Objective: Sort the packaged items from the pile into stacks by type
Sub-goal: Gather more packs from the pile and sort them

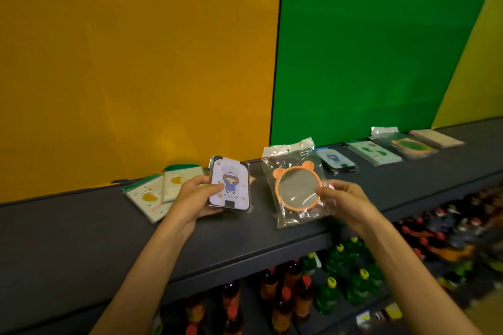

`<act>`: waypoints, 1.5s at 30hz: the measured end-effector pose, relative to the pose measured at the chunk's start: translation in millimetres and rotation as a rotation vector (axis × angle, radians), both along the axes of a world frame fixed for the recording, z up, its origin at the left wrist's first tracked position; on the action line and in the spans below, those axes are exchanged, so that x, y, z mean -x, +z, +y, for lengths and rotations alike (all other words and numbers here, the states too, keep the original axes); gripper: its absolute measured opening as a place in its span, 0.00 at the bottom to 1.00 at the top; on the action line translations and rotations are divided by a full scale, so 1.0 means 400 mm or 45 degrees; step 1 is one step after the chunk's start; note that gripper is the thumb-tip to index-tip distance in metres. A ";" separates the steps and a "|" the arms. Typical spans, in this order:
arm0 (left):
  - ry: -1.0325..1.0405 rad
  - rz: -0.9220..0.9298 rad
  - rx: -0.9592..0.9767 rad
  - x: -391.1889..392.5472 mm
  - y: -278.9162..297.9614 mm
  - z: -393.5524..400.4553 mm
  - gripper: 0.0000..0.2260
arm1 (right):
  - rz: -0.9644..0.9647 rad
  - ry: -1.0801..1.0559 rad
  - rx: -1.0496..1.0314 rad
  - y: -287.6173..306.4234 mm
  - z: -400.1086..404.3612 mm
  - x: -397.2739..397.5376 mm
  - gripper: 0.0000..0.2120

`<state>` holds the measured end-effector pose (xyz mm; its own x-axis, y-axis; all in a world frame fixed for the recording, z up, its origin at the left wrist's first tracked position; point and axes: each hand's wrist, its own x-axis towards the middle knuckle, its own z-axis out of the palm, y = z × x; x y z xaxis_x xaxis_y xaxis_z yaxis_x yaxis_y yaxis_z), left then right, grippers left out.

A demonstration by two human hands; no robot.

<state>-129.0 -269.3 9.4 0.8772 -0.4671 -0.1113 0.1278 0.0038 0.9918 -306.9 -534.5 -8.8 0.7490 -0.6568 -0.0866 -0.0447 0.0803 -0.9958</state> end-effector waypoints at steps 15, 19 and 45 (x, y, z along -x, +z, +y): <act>0.053 0.053 0.064 0.366 -0.035 -0.466 0.05 | -0.008 -0.045 0.214 -0.035 -0.408 0.440 0.07; 0.098 0.123 0.046 0.406 -0.030 -0.551 0.07 | -0.050 -0.049 0.183 -0.043 -0.501 0.485 0.08; 0.499 -0.171 -0.418 0.105 -0.092 -1.033 0.10 | -0.104 0.094 0.176 0.010 -1.051 0.215 0.08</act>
<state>-171.1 -682.6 -27.2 0.9956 -0.0605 -0.0712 0.0509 -0.2878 0.9563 -392.9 -954.7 -4.9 0.7968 -0.6009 0.0638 0.0361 -0.0581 -0.9977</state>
